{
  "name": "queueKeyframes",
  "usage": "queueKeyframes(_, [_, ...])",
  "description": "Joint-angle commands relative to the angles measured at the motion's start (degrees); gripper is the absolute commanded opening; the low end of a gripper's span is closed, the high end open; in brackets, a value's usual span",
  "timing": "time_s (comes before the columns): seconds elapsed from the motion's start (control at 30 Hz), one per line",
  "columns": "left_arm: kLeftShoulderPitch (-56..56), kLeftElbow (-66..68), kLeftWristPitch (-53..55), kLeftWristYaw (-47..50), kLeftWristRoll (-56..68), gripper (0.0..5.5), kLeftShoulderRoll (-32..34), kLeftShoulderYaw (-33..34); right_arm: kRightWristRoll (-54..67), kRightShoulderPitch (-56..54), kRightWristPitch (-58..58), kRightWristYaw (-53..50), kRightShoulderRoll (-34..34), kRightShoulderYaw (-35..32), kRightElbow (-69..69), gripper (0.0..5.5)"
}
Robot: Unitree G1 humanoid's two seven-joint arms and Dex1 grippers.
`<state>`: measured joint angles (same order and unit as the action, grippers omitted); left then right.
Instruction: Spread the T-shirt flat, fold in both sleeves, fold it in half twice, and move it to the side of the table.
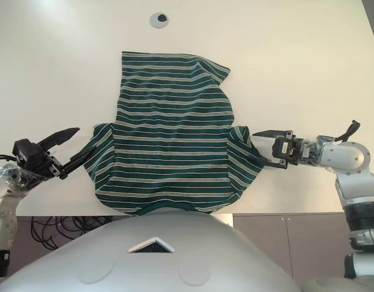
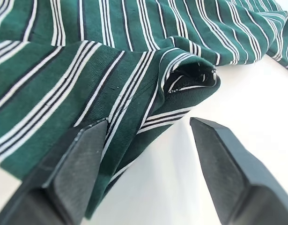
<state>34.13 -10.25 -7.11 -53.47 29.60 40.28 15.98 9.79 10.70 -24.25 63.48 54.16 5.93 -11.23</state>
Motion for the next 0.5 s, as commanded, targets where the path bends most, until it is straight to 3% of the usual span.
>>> queueKeyframes(0.03, [2.01, 0.6, 3.85, -0.43, 1.07, 2.98, -0.51, 1.51, -0.1, 2.68, 2.41, 1.12, 1.65, -1.67, -0.83, 3.23])
queueKeyframes(0.2, [4.48, 2.02, 12.61, -1.44, 3.5, 2.98, -0.63, 1.41, 8.84, 5.31, 6.58, 3.53, 1.36, -6.07, 7.79, 3.23])
queueKeyframes(0.37, [2.8, 2.72, 26.27, 0.21, 7.39, 2.98, -0.21, 1.05, 8.59, 8.16, 7.16, 2.63, 0.13, -8.24, 11.01, 3.23])
queueKeyframes(0.5, [1.79, 2.45, 31.1, 2.09, 5.8, 2.98, -0.3, -1.01, 8.38, 9.95, 6.6, 2.31, -0.89, -8.82, 12.54, 3.23])
